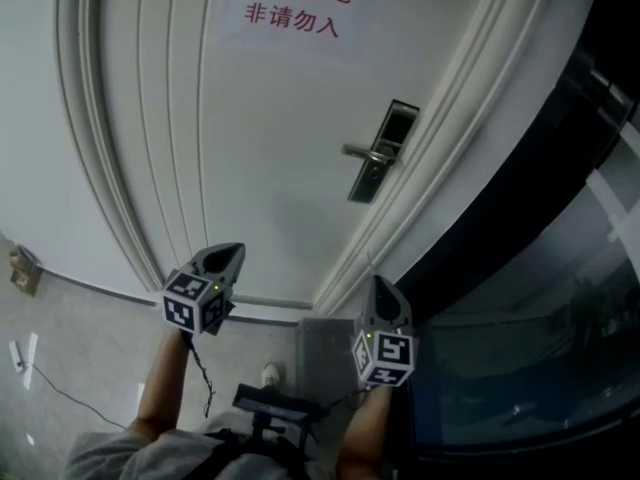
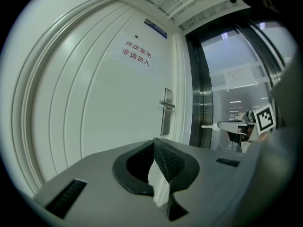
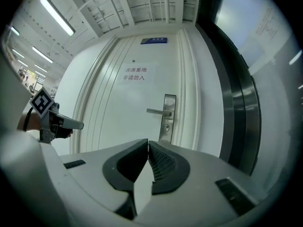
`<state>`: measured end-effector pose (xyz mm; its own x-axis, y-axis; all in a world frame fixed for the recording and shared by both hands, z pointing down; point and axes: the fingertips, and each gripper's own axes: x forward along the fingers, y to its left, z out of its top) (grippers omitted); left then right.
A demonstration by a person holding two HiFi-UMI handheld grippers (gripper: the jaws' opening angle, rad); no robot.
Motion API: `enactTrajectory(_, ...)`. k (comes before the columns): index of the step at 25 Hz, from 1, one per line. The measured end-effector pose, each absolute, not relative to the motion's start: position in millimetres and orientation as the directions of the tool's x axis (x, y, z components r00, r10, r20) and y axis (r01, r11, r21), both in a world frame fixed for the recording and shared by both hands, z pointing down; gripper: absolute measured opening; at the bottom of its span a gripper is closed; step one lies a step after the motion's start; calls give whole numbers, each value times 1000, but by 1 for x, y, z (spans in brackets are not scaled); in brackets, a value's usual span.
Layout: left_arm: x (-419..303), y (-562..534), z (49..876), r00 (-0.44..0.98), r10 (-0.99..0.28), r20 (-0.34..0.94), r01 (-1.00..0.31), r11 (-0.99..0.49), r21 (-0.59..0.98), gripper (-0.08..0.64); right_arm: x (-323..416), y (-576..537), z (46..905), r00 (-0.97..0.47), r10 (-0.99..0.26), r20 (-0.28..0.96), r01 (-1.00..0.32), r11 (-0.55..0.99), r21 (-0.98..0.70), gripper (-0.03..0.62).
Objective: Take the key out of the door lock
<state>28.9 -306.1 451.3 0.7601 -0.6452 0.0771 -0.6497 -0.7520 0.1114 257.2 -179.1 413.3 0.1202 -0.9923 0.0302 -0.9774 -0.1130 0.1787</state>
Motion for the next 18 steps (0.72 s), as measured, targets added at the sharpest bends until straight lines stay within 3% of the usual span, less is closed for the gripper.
enactTrajectory(18,-10,-243,452,772,-632,69,-636,-766,97,8,207,-119,420,111,-994,17,-989,-109,104,18)
